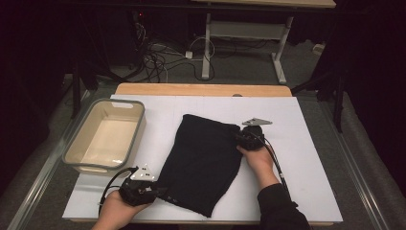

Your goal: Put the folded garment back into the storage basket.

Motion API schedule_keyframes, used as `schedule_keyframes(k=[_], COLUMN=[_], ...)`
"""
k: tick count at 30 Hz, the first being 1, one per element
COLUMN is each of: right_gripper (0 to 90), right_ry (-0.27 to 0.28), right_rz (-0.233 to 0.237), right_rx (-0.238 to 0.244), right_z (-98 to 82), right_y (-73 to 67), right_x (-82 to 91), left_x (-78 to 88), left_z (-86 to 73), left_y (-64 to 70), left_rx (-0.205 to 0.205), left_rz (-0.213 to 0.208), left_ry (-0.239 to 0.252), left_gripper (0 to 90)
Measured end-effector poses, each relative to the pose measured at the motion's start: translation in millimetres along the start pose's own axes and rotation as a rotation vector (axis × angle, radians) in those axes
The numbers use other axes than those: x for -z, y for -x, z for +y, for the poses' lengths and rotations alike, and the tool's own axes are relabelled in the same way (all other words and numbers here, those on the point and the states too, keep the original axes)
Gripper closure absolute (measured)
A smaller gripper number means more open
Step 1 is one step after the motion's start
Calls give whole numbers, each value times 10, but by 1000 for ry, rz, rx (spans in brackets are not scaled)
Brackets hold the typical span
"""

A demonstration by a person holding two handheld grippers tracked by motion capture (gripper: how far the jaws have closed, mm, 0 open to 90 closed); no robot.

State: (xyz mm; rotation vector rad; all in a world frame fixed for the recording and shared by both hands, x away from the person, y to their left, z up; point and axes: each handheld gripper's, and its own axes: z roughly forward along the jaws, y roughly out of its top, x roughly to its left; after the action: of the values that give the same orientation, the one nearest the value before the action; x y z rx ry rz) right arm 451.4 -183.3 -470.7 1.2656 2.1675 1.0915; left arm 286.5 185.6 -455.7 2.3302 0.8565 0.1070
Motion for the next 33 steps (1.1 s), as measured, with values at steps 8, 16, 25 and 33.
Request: schedule_keyframes(k=[8,16,25,33], right_gripper=[799,794,789,789], right_ry=[112,86,40,35], right_rz=[0,-10,-39,-43], right_rx=[42,25,39,44], right_z=[180,195,96,92], right_y=[-178,-257,-251,-262], right_x=[27,-179,-250,-257], left_x=[156,84,29,-4], left_z=[121,182,232,327], left_y=[-158,-239,-248,-306], left_rx=[6,18,9,12], left_rz=[72,97,97,66], left_ry=[-113,-235,-278,-341], left_gripper=[687,690,691,690])
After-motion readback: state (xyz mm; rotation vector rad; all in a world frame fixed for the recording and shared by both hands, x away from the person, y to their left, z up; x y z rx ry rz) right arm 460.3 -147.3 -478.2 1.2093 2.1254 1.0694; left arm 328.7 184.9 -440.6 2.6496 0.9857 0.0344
